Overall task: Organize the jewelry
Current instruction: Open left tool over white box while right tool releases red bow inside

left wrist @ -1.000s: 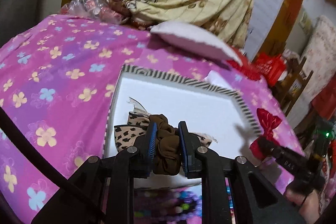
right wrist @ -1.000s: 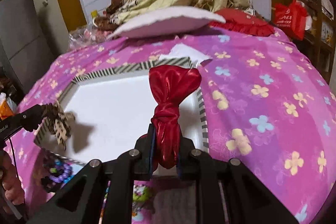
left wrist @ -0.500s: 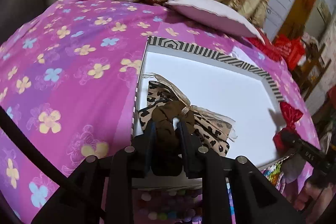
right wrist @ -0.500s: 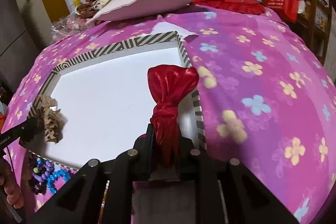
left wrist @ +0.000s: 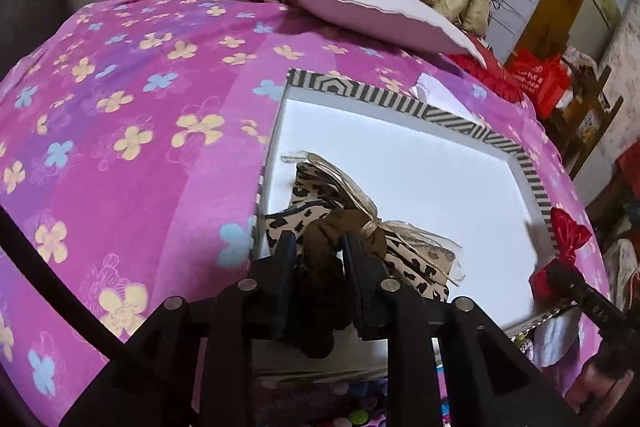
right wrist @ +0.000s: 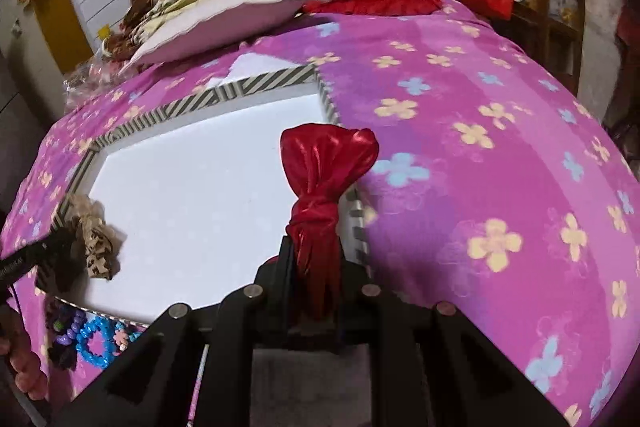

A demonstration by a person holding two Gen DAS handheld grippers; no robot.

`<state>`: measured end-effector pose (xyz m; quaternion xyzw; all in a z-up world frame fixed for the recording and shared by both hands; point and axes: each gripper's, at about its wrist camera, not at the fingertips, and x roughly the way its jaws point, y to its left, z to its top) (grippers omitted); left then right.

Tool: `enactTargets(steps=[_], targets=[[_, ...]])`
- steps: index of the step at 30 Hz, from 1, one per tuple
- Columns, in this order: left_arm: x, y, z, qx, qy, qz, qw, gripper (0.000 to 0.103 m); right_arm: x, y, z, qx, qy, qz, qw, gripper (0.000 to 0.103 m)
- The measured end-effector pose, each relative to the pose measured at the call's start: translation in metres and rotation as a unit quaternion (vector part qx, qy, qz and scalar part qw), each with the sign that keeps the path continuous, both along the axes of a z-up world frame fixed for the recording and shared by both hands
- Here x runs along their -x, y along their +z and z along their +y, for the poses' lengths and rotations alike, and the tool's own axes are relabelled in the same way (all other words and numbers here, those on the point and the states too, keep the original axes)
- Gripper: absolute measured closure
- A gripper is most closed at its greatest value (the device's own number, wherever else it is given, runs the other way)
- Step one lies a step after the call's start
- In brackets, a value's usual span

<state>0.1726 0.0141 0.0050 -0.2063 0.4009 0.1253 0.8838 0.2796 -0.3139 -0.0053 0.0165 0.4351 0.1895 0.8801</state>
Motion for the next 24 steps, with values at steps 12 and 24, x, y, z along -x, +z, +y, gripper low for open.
enactTargets(steps=[12,24], targets=[[0.008,0.018,-0.013,-0.013,-0.025,-0.034,0.9990,0.078,0.036,0.027,-0.016,-0.032,0.039,-0.090,0.995,0.039],[0.121,0.057,0.014,0.025,-0.001,-0.132,0.9910,0.066,0.093,0.041,-0.082,-0.048,0.003,-0.084,0.995,0.028]])
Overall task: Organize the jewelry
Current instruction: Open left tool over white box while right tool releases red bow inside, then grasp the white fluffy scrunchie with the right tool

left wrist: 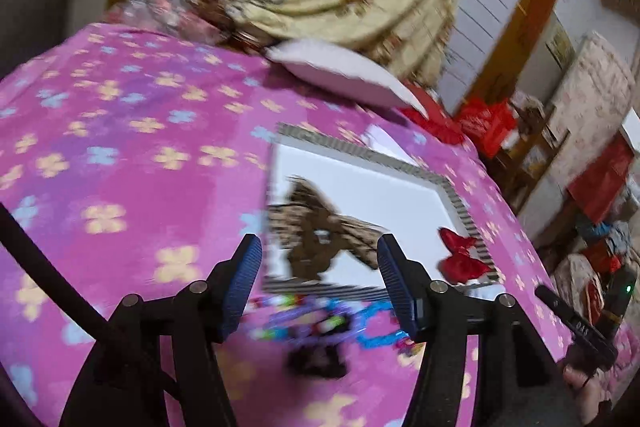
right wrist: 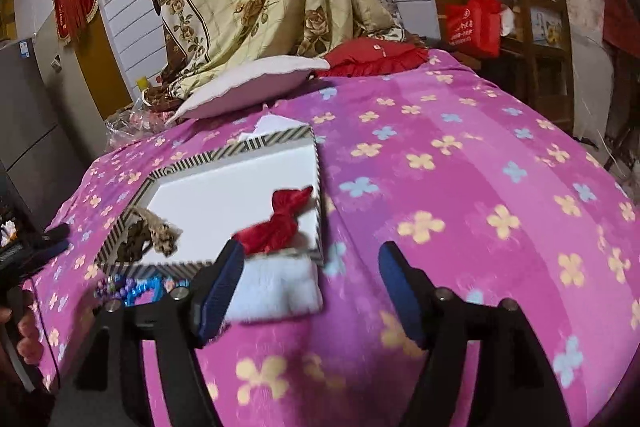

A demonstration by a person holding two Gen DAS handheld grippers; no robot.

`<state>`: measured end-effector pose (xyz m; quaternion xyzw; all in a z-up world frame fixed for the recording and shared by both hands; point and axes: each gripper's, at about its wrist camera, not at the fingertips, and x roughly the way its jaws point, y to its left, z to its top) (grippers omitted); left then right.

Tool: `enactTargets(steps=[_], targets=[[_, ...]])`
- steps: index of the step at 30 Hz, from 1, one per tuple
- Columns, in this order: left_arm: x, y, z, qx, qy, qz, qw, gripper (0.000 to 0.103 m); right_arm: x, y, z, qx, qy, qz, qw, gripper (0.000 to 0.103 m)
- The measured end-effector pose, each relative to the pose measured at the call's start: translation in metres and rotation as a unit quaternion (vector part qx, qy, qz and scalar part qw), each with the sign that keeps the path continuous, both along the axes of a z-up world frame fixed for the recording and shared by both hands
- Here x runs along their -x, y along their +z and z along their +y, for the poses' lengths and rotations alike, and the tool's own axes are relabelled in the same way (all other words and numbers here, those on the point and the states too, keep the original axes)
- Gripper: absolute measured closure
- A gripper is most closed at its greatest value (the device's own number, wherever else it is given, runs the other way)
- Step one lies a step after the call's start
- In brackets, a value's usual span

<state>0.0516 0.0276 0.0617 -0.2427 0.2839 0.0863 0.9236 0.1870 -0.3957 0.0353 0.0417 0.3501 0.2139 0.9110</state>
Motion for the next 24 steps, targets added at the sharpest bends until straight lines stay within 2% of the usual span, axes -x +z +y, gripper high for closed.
enactTargets(steps=[4,8,11,14,16,17,19,22,24], targets=[[0.026,-0.004,0.009,-0.006,0.034,0.005,0.9994,0.066,0.008,-0.010,-0.004,0.016,0.015,0.033,0.999,0.028],[0.014,-0.018,-0.005,-0.042,-0.002,0.055,0.9976,0.066,0.012,-0.016,-0.002,0.020,0.024,0.043,0.999,0.027],[0.003,-0.033,-0.009,-0.030,-0.023,0.085,0.9957,0.066,0.011,-0.023,0.000,0.023,0.024,0.059,0.998,0.027],[-0.001,-0.046,-0.008,-0.030,-0.011,0.112,0.9932,0.067,0.009,-0.027,0.004,0.029,0.024,0.068,0.997,0.027],[-0.002,-0.053,-0.004,-0.007,-0.011,0.118,0.9929,0.069,0.008,-0.029,0.006,0.027,0.028,0.070,0.997,0.027],[-0.002,-0.054,-0.004,0.002,-0.018,0.119,0.9927,0.075,0.007,-0.029,0.007,0.023,0.029,0.072,0.997,0.027],[-0.003,-0.054,-0.012,0.002,-0.043,0.117,0.9922,0.078,0.004,-0.028,0.008,0.007,0.030,0.070,0.997,0.027],[-0.005,-0.048,-0.035,-0.022,-0.093,0.109,0.9894,0.078,-0.002,-0.025,0.011,-0.025,0.039,0.063,0.997,0.026],[-0.006,-0.047,-0.049,-0.046,-0.117,0.113,0.9856,0.078,-0.008,-0.027,0.017,-0.024,0.039,0.064,0.997,0.024]])
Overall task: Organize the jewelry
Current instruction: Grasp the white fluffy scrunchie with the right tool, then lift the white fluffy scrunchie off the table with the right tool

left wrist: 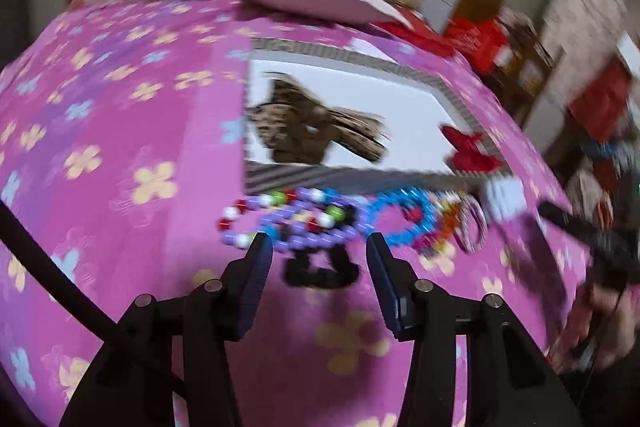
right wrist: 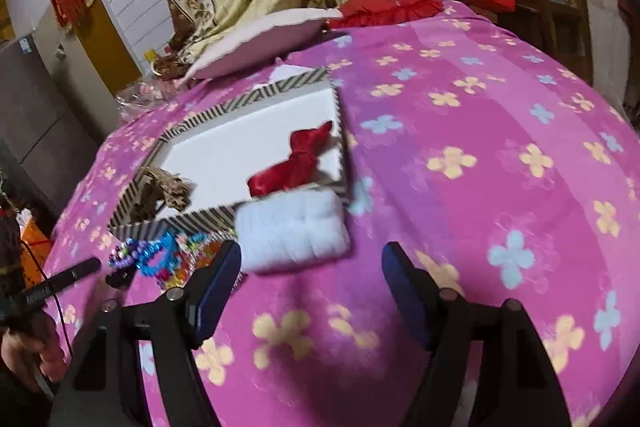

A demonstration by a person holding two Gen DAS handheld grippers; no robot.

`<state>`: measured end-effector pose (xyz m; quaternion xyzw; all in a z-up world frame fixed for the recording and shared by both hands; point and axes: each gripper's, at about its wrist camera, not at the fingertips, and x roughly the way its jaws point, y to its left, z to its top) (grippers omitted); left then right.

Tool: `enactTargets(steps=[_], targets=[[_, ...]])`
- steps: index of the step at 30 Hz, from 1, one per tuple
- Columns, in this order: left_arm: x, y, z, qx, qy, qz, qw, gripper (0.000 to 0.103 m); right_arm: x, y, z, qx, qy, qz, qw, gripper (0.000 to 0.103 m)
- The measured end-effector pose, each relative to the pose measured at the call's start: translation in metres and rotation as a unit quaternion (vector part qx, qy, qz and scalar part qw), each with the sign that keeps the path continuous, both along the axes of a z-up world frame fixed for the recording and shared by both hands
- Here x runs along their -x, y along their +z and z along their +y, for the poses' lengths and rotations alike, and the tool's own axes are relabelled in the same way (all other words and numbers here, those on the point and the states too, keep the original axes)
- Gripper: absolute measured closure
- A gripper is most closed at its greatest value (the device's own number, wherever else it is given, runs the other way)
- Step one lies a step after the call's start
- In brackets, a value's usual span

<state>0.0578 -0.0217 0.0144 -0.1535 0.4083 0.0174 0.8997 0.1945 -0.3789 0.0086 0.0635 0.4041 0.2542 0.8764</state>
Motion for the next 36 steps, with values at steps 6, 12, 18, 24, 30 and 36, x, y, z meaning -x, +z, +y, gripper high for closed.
enactTargets(steps=[6,12,18,24,30,36], targets=[[-0.008,-0.012,-0.012,-0.041,-0.005,0.042,0.9983,0.078,-0.014,-0.014,0.020,0.017,0.025,0.015,0.999,0.023],[-0.007,-0.015,-0.001,-0.026,0.012,0.048,0.9984,0.078,-0.025,-0.028,0.038,0.039,0.049,0.018,0.998,0.023],[-0.007,-0.019,-0.007,-0.038,0.005,0.060,0.9975,0.078,-0.016,-0.020,0.045,0.059,0.059,-0.009,0.996,0.045],[-0.008,-0.022,-0.011,-0.052,0.003,0.066,0.9964,0.078,-0.007,-0.010,0.032,0.049,0.056,-0.020,0.997,0.071],[-0.008,-0.021,-0.011,-0.055,0.006,0.065,0.9963,0.103,-0.008,-0.016,0.028,0.063,0.044,-0.005,0.997,0.071],[-0.001,-0.009,-0.015,-0.040,-0.012,0.032,0.9986,0.103,-0.009,-0.019,0.024,0.054,0.038,0.005,0.998,0.071]])
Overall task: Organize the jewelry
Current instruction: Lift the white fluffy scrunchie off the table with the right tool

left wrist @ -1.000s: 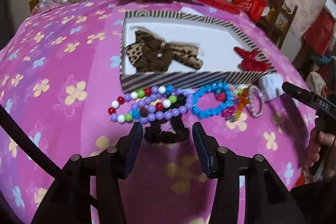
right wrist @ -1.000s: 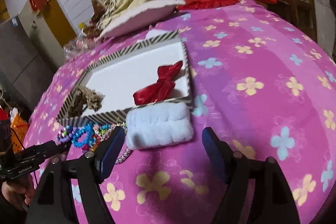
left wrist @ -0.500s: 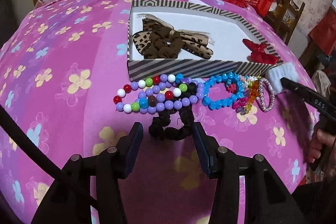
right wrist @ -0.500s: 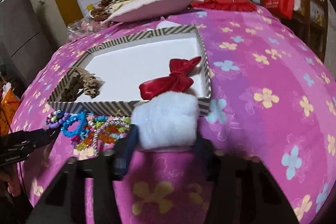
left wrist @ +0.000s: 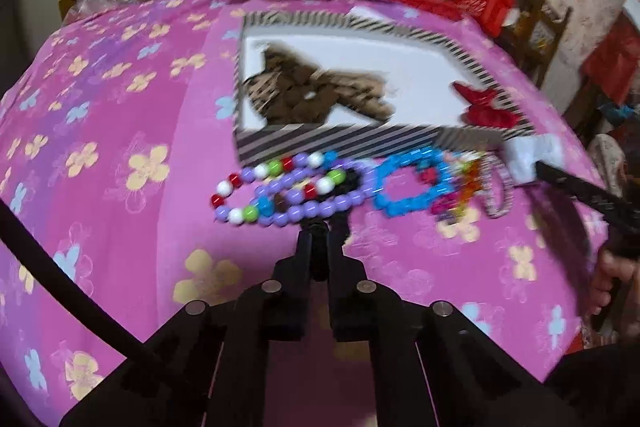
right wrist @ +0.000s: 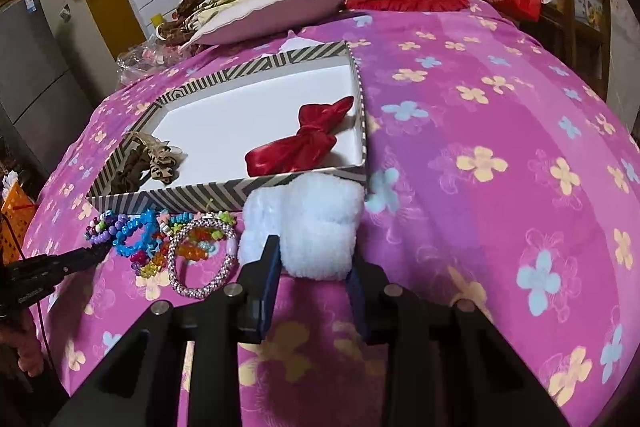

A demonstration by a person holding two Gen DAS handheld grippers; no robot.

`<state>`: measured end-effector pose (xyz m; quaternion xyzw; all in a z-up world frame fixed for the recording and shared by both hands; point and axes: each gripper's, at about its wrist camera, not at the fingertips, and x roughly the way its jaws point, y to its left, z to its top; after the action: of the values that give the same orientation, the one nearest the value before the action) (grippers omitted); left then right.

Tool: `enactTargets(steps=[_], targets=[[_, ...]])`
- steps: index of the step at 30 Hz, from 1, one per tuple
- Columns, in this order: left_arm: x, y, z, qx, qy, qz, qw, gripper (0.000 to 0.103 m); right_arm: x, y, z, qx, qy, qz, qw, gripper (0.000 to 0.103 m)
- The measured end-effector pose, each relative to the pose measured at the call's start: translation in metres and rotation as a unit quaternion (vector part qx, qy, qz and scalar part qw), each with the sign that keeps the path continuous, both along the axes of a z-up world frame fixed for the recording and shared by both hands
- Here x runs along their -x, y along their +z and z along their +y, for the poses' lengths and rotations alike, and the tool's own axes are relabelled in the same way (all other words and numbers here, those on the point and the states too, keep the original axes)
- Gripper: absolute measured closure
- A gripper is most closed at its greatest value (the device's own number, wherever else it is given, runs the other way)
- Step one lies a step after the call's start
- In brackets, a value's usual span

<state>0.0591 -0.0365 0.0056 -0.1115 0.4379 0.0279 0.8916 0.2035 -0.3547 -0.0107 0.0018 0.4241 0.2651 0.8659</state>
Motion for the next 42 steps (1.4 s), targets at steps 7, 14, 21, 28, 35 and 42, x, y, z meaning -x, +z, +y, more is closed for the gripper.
enactTargets(steps=[7,14,21,28,35,42], targets=[[0.029,0.028,-0.029,0.028,-0.070,-0.080,0.9939,0.103,0.010,0.009,-0.004,-0.011,-0.005,-0.009,1.000,0.074],[0.032,0.038,-0.015,0.055,-0.040,-0.114,0.9912,0.103,0.027,0.035,-0.017,-0.045,-0.007,-0.060,0.997,0.075],[0.031,0.035,-0.009,0.054,-0.016,-0.116,0.9917,0.103,0.026,0.035,-0.017,-0.034,-0.009,-0.057,0.998,0.075],[0.031,0.034,-0.009,0.052,-0.009,-0.115,0.9919,0.103,0.029,0.035,-0.015,-0.045,-0.007,-0.065,0.997,0.075],[0.035,0.039,-0.004,0.062,0.002,-0.132,0.9893,0.103,0.029,0.026,-0.005,-0.061,0.008,-0.029,0.998,0.075],[0.036,0.043,-0.005,0.066,-0.002,-0.145,0.9873,0.103,0.038,0.042,0.011,-0.045,0.039,-0.071,0.996,0.075]])
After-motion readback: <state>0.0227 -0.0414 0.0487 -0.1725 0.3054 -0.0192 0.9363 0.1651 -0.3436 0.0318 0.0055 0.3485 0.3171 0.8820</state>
